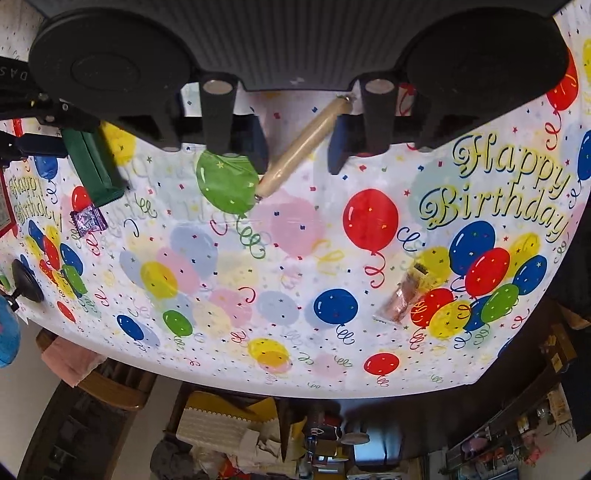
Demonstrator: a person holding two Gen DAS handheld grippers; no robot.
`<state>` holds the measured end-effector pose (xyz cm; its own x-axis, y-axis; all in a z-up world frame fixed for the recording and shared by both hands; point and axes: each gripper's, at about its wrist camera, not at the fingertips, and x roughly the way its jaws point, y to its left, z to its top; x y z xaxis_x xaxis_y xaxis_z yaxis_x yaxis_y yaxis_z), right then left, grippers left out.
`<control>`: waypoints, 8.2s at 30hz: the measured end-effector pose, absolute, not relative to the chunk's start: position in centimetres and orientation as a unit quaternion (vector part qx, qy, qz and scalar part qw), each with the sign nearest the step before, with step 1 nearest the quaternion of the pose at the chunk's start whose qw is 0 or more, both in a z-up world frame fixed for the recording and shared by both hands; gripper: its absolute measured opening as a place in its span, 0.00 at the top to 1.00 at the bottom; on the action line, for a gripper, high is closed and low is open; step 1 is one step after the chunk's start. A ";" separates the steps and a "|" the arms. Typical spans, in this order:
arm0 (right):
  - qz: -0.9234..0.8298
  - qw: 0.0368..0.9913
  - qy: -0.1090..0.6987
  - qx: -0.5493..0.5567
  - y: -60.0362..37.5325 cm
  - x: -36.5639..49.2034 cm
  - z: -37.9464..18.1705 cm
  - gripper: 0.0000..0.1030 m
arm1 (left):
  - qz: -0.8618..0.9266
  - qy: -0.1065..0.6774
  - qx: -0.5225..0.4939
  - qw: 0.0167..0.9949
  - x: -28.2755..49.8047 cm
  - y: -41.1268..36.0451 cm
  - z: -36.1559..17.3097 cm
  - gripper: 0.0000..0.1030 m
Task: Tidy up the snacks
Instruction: 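Close right tool on the green packet while left tool grasps the wooden stick, then carry the green packet and wooden stick over the red box, then lower both items into the box and open both tools, then withdraw both tools from the box back over the table, then grasp the purple candy packet with right tool while left tool grasps the clear orange-stick packet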
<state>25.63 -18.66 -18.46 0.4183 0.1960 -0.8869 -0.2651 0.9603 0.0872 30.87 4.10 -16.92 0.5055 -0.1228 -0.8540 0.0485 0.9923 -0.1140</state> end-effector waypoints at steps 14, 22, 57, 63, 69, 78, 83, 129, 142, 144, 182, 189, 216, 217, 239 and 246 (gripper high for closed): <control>0.116 0.849 0.516 -0.025 -18.7 24.0 -17.8 0.59 | -0.035 0.507 -0.072 0.858 28.0 0.9 -16.7 0.90; 0.117 0.854 0.506 -0.003 -19.6 22.6 -16.0 0.59 | -0.048 0.512 -0.080 0.854 26.6 -0.5 -15.5 0.90; 0.035 0.903 0.426 0.048 -34.4 12.3 -6.3 0.60 | -0.135 0.448 -0.010 0.884 18.6 -16.9 -5.1 0.90; 0.012 0.909 0.413 0.053 -38.2 11.3 -5.5 0.59 | -0.152 0.436 0.001 0.887 18.2 -21.1 -3.9 0.90; -0.014 0.913 0.404 0.060 -41.8 10.7 -5.0 0.59 | -0.175 0.426 0.016 0.888 18.3 -25.5 -3.2 0.90; -0.053 0.915 0.396 0.064 -46.6 10.2 -4.8 0.60 | -0.212 0.420 0.037 0.882 18.9 -31.4 -2.8 0.90; -0.076 0.913 0.396 0.064 -49.0 10.2 -5.2 0.60 | -0.236 0.419 0.050 0.875 19.6 -34.3 -3.1 0.90; -0.119 0.867 0.479 0.073 -54.6 14.8 -12.6 0.55 | -0.262 0.484 0.110 0.828 27.0 -42.9 -9.7 0.90; -0.106 0.885 0.447 0.068 -53.3 12.8 -9.3 0.42 | -0.270 0.473 0.078 0.835 24.8 -40.5 -7.1 0.74; -0.103 0.889 0.441 0.066 -53.0 12.5 -8.6 0.40 | -0.271 0.469 0.074 0.837 24.3 -40.1 -6.5 0.74; 0.044 0.934 0.355 0.011 -36.0 12.8 -1.4 0.00 | -0.110 0.374 -0.006 0.921 17.8 -17.8 -0.3 0.21; 0.084 0.931 0.356 0.010 -31.1 14.1 -2.3 0.00 | -0.059 0.382 -0.027 0.922 18.4 -11.6 -1.5 0.21; 0.046 0.912 0.408 0.010 -18.4 24.4 -10.4 0.05 | 0.006 0.405 -0.021 0.914 29.6 4.5 -9.0 0.21; 0.040 0.911 0.411 0.011 -18.2 24.9 -10.9 0.07 | 0.006 0.406 -0.018 0.914 30.1 4.9 -9.4 0.21; -0.033 0.888 0.458 -0.012 -17.4 31.0 -18.3 0.32 | -0.002 0.415 0.025 0.910 39.2 9.3 -16.6 0.33; -0.030 0.884 0.467 -0.010 -17.3 31.3 -19.0 0.43 | -0.013 0.426 0.018 0.905 40.0 9.6 -17.6 0.53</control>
<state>31.30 -17.28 -18.99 0.5615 -0.0627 -0.8251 0.0436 0.9980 -0.0462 40.04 9.57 -17.60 0.6373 -0.0085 -0.7706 0.0390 0.9990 0.0211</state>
